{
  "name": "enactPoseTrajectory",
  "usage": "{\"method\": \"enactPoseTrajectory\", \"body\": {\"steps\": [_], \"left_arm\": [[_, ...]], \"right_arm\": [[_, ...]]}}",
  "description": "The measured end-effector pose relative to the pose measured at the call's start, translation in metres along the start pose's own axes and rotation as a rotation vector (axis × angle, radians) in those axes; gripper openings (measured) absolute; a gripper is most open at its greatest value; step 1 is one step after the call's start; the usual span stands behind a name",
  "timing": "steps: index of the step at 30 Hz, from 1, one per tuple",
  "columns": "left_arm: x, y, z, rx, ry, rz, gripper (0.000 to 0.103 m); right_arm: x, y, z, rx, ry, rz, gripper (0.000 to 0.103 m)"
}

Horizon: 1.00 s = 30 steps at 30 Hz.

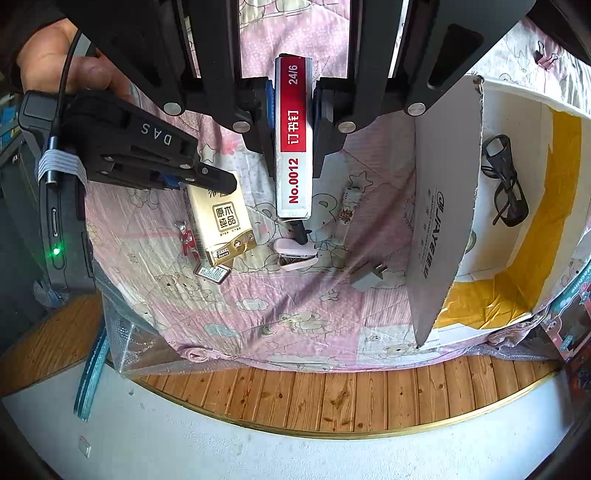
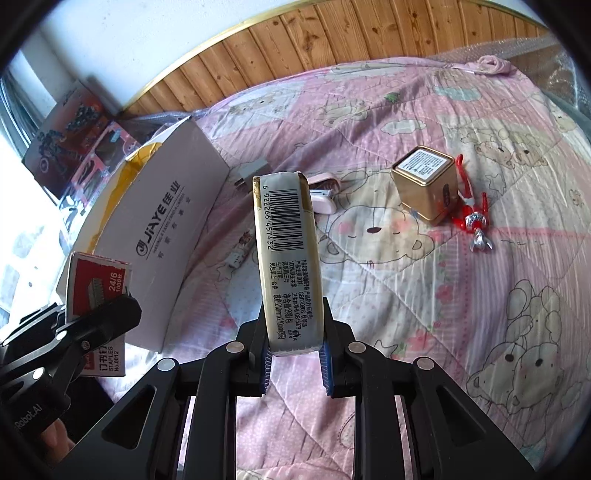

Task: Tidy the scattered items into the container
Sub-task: 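Carry the staple box and tissue pack over the box with both grippers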

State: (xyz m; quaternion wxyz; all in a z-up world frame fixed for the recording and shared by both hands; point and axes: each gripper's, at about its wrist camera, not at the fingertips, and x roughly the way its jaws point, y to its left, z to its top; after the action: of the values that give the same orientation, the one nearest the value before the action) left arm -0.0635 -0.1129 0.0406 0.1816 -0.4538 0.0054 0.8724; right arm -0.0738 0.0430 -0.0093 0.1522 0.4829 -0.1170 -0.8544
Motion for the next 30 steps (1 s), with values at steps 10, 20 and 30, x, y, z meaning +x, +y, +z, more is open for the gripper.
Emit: {"method": "enactPoseTrajectory", "body": {"steps": [10, 20, 30], "left_arm": [[-0.018, 0.009, -0.01, -0.026, -0.019, -0.019, 0.015], [-0.037, 0.018, -0.013, -0.055, -0.052, -0.051, 0.015], [-0.054, 0.041, -0.011, -0.107, -0.084, -0.071, 0.015]], "right_arm": [[-0.019, 0.012, -0.024, 0.012, -0.018, -0.014, 0.022], [-0.038, 0.023, -0.036, 0.033, -0.035, -0.012, 0.022], [-0.046, 0.049, -0.038, 0.014, -0.034, -0.001, 0.022]]}}
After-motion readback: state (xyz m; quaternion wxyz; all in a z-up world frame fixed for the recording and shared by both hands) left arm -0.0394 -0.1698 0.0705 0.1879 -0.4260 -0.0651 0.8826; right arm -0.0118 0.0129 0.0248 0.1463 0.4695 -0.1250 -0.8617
